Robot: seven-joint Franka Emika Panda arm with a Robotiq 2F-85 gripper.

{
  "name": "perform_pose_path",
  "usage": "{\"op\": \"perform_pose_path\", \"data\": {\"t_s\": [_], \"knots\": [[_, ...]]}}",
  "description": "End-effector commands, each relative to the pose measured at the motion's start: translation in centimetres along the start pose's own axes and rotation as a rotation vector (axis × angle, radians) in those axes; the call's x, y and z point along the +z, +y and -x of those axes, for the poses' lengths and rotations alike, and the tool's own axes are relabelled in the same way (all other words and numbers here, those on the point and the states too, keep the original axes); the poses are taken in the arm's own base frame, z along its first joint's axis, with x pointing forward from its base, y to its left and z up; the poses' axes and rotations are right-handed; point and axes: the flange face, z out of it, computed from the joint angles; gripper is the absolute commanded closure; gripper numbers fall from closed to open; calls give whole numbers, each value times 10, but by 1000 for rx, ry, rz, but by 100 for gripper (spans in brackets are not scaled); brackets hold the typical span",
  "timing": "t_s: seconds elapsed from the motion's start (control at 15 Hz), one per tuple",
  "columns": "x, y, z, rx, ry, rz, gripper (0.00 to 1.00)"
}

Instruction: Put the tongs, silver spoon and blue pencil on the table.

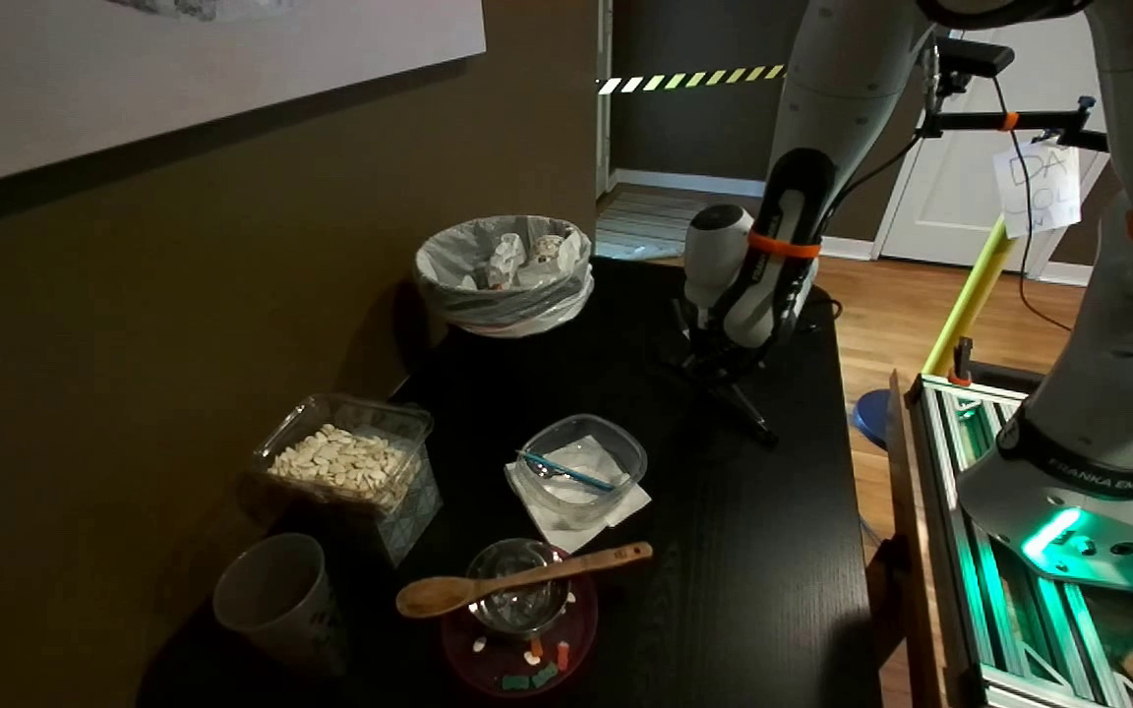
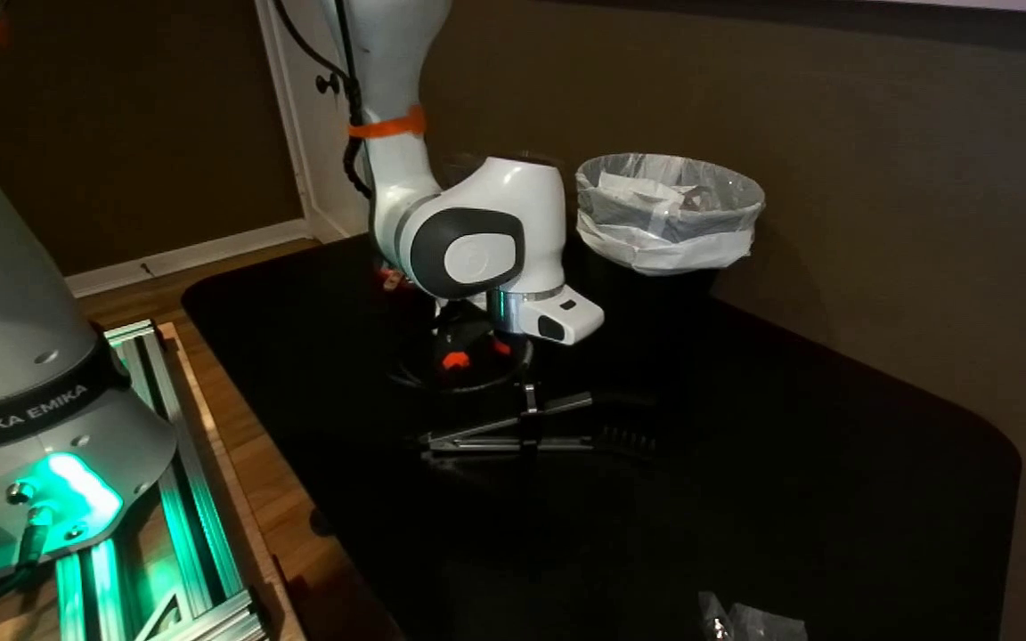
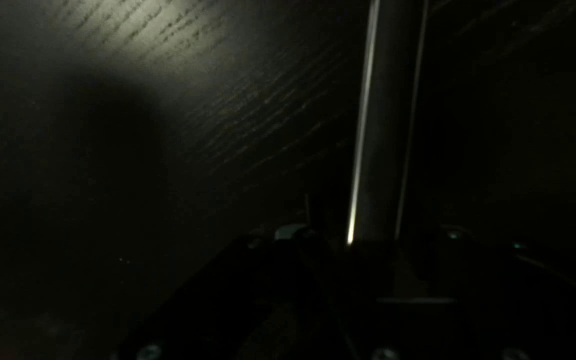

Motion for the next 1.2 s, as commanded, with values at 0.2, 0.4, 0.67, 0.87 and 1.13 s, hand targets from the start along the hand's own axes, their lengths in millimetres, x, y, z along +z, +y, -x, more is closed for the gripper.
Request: {"op": "perform_pose_path", "data": {"t_s": [0.2,0.4,0.67,0.87,1.13], "knots": [[-39,-31,2,-101,39,-33,5],[-80,-48,14,-187,118,-57,0],[-132,-82,41,-411,197,-139,0],[-161,-98,62,-560,256,-193,0],[-183,-135,99,-767,294,-247,0]]}}
